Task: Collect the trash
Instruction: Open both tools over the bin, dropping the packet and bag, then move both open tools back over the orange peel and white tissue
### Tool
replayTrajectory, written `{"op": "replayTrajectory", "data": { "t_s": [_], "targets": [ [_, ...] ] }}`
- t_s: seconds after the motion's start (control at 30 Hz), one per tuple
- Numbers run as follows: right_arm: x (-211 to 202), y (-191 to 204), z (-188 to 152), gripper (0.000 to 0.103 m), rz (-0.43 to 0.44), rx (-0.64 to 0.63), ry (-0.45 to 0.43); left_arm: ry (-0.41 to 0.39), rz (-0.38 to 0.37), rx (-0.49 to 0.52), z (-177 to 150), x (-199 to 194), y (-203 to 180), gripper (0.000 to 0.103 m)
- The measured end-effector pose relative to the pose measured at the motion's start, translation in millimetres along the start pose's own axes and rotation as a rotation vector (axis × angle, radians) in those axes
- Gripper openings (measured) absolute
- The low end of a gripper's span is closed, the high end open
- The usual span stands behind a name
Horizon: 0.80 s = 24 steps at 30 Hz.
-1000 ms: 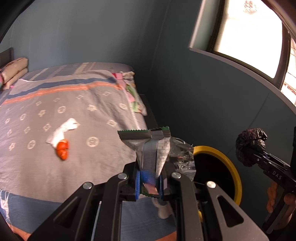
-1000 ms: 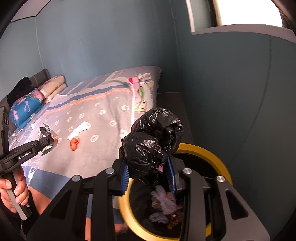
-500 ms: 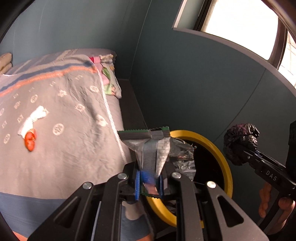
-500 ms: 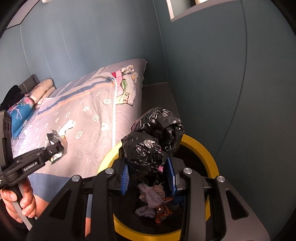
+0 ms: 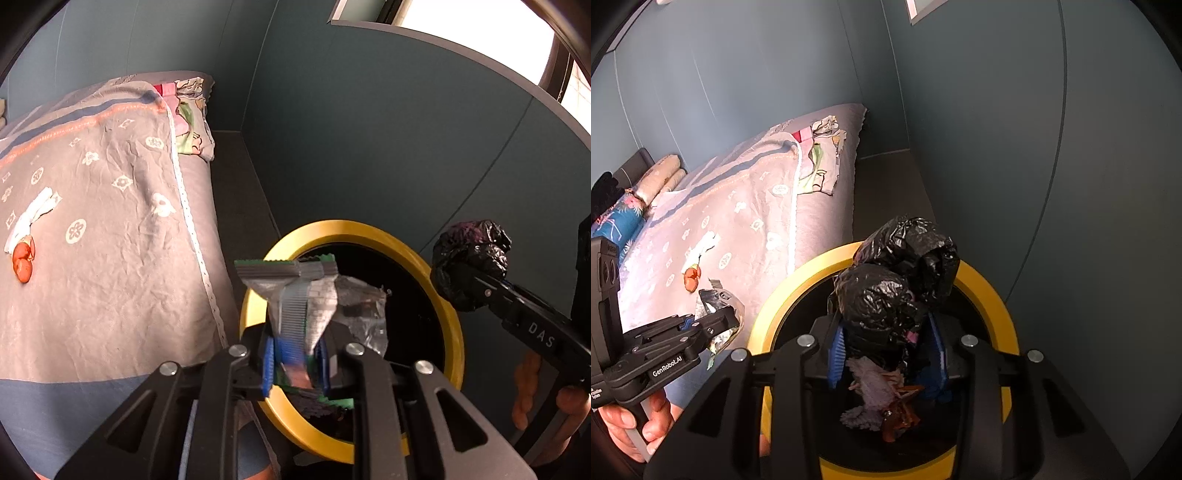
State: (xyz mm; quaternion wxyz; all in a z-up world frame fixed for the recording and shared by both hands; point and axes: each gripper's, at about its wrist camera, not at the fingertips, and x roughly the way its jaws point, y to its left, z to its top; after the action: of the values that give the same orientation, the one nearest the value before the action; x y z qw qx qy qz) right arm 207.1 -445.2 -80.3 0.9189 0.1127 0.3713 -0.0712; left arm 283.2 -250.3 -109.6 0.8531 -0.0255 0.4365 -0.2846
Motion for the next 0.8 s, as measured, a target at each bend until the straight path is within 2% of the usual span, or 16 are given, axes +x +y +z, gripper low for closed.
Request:
{"op": "replayTrajectory", "data": {
  "t_s": [0.2,0.4,0.6,0.67,0.8],
  "targets": [
    [-3.8,-0.6,-2.0,0.044,-0.017,0.012,-0.003,-0.016,0.001,0.013,-1.8,-8.2,-3.6,0.037],
    [-8.3,-3.6,-2.4,0.057,-0.026,0.024,-0.004,-0.036,-0.010,-0.014,-1.4,-20.6,5.6,0.048],
    [-14.8,0.7,-1.4,0.061,-0.028,0.027,-0.022,-0.074,0.008,-0.038,2.1,-33.8,23.3,0.061],
    [-16.3,6.3,-0.4,0.061,-0.020,0.024,-0.032,-0.086,0.022,-0.055,3.0,-39.0,32.3,0.068],
    [-18.0,14.8,-1.1,0.066,0.003,0.016,-0.045,-0.104,0.057,-0.089,4.6,-47.6,50.9,0.073]
  ]
}}
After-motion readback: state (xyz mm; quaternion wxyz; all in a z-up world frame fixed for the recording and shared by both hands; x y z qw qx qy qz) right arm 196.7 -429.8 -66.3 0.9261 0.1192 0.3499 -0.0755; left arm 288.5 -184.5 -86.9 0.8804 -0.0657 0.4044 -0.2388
